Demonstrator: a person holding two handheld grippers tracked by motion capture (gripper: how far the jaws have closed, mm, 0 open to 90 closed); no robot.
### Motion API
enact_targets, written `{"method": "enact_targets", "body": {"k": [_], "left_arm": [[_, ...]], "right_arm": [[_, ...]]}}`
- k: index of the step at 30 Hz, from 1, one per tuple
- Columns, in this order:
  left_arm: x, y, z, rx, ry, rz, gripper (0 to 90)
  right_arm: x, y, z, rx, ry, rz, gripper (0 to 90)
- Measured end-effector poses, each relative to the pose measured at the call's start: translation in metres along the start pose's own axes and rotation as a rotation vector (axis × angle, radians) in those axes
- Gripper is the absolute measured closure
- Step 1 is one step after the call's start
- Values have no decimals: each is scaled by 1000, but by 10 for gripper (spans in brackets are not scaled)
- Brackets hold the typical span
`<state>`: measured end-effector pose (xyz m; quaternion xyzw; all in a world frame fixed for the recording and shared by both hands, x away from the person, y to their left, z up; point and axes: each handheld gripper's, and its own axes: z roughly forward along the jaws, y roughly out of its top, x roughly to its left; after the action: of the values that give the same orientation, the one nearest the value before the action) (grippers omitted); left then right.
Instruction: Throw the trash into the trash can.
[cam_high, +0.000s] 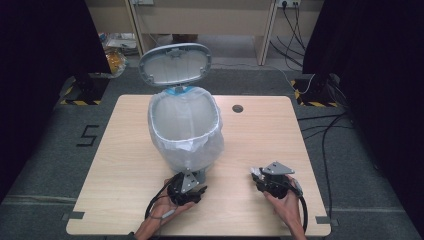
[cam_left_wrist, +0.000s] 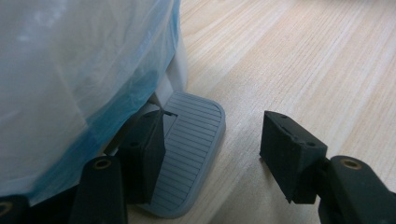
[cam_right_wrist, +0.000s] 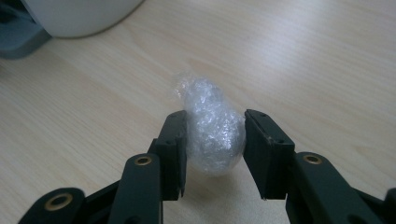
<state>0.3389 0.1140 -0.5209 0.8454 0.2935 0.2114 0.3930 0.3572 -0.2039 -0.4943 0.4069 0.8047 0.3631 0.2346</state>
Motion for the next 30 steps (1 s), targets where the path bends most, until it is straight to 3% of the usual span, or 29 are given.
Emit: {"method": "enact_targets", "body": {"k": [6, 13, 20, 30], "left_arm": [[0, 0, 0, -2, 4, 2, 396], [0, 0, 0, 0, 1, 2, 396], [0, 0, 0, -3, -1, -2, 396], [0, 0, 0, -6, 4, 6, 396]], "right_arm": [[0, 8, -12, -57, 1, 20, 598], [-2, 18, -14, -73, -3, 25, 596], [-1, 39, -23, -128, -20, 9, 590], [-6, 76, -42, -205, -28, 25, 590]]}}
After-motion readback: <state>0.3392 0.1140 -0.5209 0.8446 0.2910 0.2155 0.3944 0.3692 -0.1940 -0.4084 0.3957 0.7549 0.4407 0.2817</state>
